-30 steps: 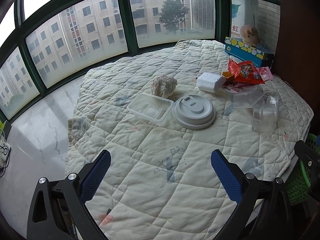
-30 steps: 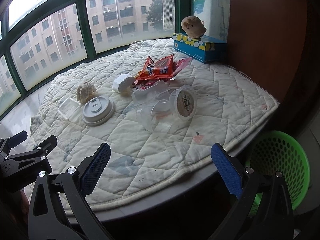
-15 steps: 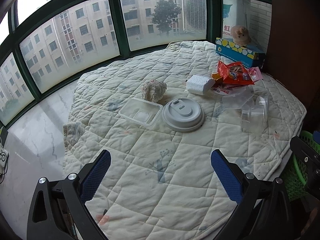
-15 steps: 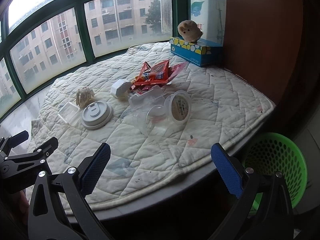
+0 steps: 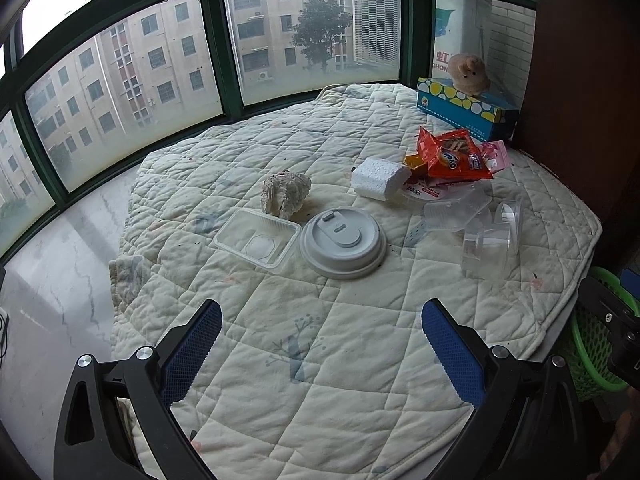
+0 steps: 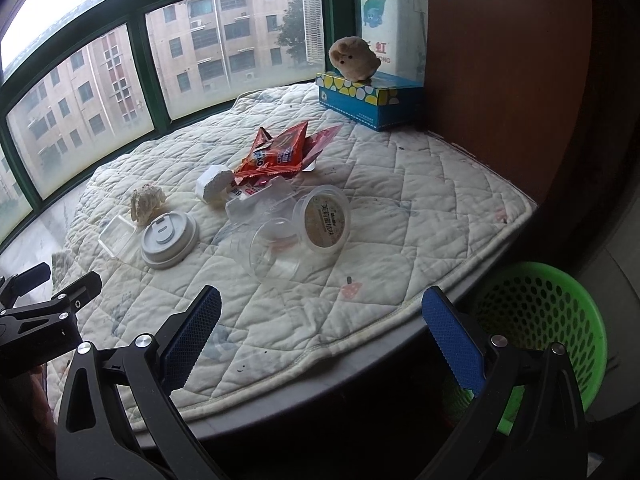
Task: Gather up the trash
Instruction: 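Move both tools toward the trash on the mattress, then grasp the round pudding cup with the right tool while the left tool grasps the clear cup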
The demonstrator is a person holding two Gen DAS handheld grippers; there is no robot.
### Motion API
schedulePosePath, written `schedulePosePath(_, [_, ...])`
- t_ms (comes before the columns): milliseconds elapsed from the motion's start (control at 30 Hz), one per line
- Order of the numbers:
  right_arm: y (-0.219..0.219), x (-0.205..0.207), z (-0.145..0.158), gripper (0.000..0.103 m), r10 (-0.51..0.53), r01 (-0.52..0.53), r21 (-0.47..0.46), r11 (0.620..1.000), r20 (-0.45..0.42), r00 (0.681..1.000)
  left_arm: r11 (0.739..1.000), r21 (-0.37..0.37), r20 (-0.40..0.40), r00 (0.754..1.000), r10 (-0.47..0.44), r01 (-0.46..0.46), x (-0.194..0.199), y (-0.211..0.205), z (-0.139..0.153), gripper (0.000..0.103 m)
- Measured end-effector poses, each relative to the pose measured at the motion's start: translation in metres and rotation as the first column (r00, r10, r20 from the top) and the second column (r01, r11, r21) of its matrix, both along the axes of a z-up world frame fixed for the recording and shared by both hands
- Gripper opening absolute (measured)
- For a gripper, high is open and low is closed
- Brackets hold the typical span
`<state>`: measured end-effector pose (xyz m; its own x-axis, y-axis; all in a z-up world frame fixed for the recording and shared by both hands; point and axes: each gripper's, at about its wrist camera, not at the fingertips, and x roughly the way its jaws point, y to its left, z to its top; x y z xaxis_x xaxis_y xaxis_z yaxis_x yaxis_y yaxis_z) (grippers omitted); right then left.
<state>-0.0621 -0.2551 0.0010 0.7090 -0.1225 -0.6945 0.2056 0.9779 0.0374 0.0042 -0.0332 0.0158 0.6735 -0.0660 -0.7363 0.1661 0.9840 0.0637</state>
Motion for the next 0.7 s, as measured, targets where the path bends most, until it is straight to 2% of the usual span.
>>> schedulePosePath(700, [-0.020, 0.034, -0.007, 0.099, 0.029, -0.027, 0.048, 0.998, -0.045, 0.999, 0.999, 0.028, -0.024, 0.999, -0.041, 0.042, 0.029, -0.008, -0.006, 0.097])
